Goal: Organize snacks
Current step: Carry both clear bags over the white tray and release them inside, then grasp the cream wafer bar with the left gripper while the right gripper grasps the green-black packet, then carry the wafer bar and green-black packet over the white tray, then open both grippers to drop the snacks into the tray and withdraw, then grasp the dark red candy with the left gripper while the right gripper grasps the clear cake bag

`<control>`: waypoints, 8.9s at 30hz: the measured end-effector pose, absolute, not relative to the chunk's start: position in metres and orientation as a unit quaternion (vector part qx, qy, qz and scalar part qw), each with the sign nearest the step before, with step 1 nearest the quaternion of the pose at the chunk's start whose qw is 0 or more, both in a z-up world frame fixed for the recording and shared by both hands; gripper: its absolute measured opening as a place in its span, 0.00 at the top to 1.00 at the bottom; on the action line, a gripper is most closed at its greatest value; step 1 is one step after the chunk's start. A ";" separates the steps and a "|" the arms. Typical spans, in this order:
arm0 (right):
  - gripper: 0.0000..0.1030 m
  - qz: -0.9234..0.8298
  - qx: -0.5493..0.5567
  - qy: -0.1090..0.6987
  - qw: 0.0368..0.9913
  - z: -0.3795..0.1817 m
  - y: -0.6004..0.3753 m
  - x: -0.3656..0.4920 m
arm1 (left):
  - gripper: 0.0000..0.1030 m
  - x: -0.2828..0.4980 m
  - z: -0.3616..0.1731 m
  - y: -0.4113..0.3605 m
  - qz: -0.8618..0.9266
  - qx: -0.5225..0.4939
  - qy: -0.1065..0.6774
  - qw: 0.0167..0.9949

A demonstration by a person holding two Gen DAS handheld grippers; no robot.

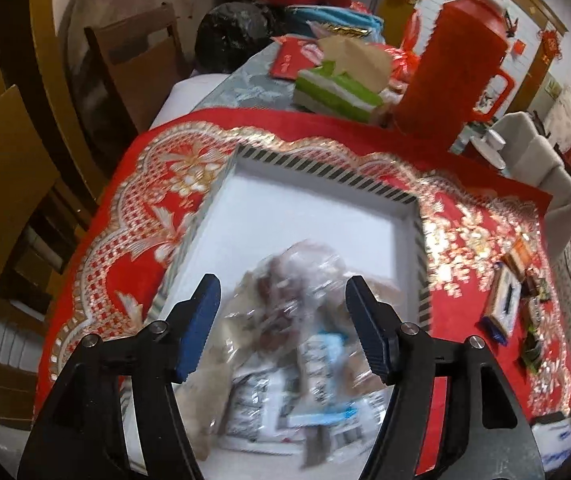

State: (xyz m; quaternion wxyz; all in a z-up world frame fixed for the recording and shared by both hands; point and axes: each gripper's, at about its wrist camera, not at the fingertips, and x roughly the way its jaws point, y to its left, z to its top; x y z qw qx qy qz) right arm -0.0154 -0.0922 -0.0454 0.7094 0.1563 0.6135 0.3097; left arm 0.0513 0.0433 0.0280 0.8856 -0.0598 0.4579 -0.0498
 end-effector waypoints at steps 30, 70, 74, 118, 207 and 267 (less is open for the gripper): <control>0.55 -0.090 0.335 0.498 0.795 -0.052 -0.407 -0.012 | 0.30 0.043 0.004 -0.203 -0.255 0.079 0.517 0.813; 0.64 -0.085 0.216 0.520 0.822 -0.041 -0.377 -0.050 | 0.47 0.008 -0.008 -0.245 -0.284 0.155 0.531 0.783; 0.64 -0.081 0.211 0.519 0.824 -0.035 -0.369 -0.055 | 0.47 -0.005 -0.003 -0.240 -0.286 0.159 0.528 0.784; 0.64 -0.079 0.219 0.510 0.828 -0.023 -0.374 -0.086 | 0.48 -0.019 0.024 -0.239 -0.257 0.153 0.515 0.803; 0.55 0.174 0.107 0.486 0.850 0.025 -0.119 -0.015 | 0.23 0.075 0.033 -0.020 -0.098 0.111 0.515 0.844; 0.54 -0.062 0.210 0.517 0.828 -0.055 -0.447 -0.071 | 0.22 0.088 -0.051 -0.404 -0.339 0.228 0.535 0.739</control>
